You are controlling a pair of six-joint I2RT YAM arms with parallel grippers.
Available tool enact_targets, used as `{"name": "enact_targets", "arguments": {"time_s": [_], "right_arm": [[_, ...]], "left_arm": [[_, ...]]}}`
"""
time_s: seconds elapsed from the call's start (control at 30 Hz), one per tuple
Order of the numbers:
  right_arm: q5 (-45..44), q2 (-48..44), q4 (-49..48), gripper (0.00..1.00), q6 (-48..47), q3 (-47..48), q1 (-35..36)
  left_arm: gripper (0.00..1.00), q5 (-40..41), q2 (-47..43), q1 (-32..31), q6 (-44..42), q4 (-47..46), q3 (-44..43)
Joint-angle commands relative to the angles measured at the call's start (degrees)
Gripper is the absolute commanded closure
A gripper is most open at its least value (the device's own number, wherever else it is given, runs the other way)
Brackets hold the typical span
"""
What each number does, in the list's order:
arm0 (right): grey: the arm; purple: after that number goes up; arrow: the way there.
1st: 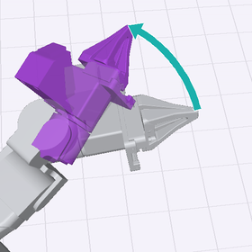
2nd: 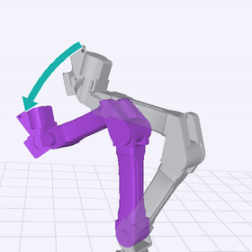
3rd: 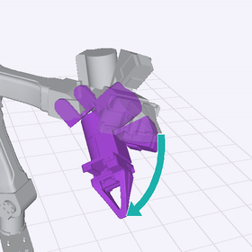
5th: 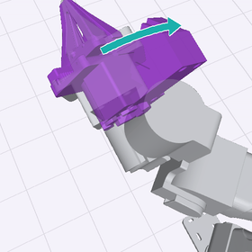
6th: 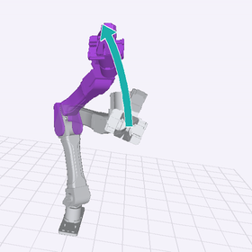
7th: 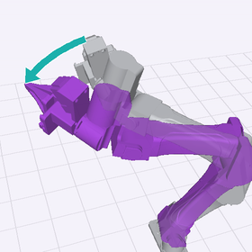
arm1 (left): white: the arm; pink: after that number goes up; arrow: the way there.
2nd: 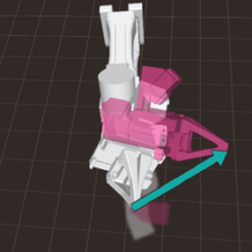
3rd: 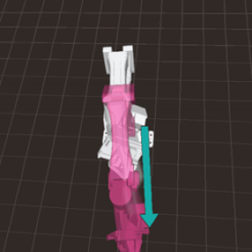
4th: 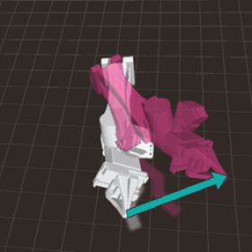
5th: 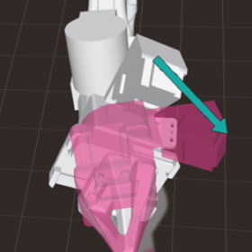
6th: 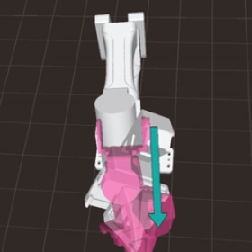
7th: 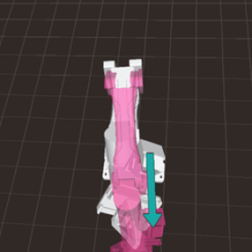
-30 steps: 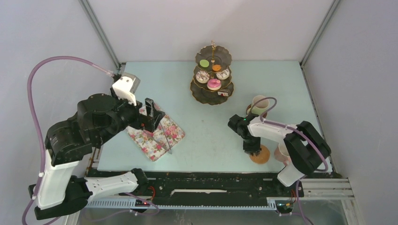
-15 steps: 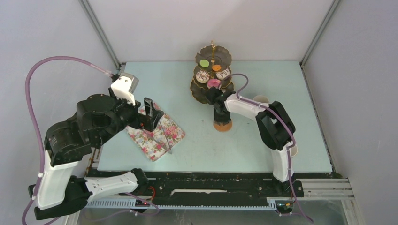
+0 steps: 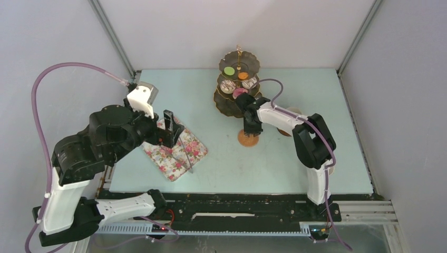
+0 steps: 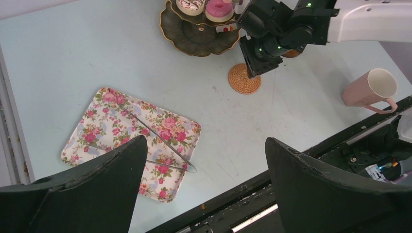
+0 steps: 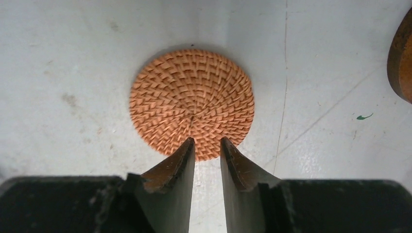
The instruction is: Serve the afternoon tea
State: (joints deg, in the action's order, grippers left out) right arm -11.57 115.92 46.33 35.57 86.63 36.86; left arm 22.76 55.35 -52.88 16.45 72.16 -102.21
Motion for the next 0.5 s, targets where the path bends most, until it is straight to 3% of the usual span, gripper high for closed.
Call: {"name": "enact_targets", "arguments": {"time_s": [0.0,0.27,0.47], "right_arm": [[2.12,-4.62,-4.41,0.71,-0.64,-1.55,0.4],[4.21,-0.03,-8.38,0.71,4.58,-5.92,-0.04],[3.26,-3.63,-7.31,0.71,6.34,-12.57,-1.04]], "left_arm": [[0.02,-0.37,0.57,-0.38,-0.36,-1.3,-0.52],[0.02,0.53,0.08,-0.63,-0.53,-0.31,-1.05],[0.02,1.25,-0.28,-0.91,-0.89,-0.44,-0.77]]}}
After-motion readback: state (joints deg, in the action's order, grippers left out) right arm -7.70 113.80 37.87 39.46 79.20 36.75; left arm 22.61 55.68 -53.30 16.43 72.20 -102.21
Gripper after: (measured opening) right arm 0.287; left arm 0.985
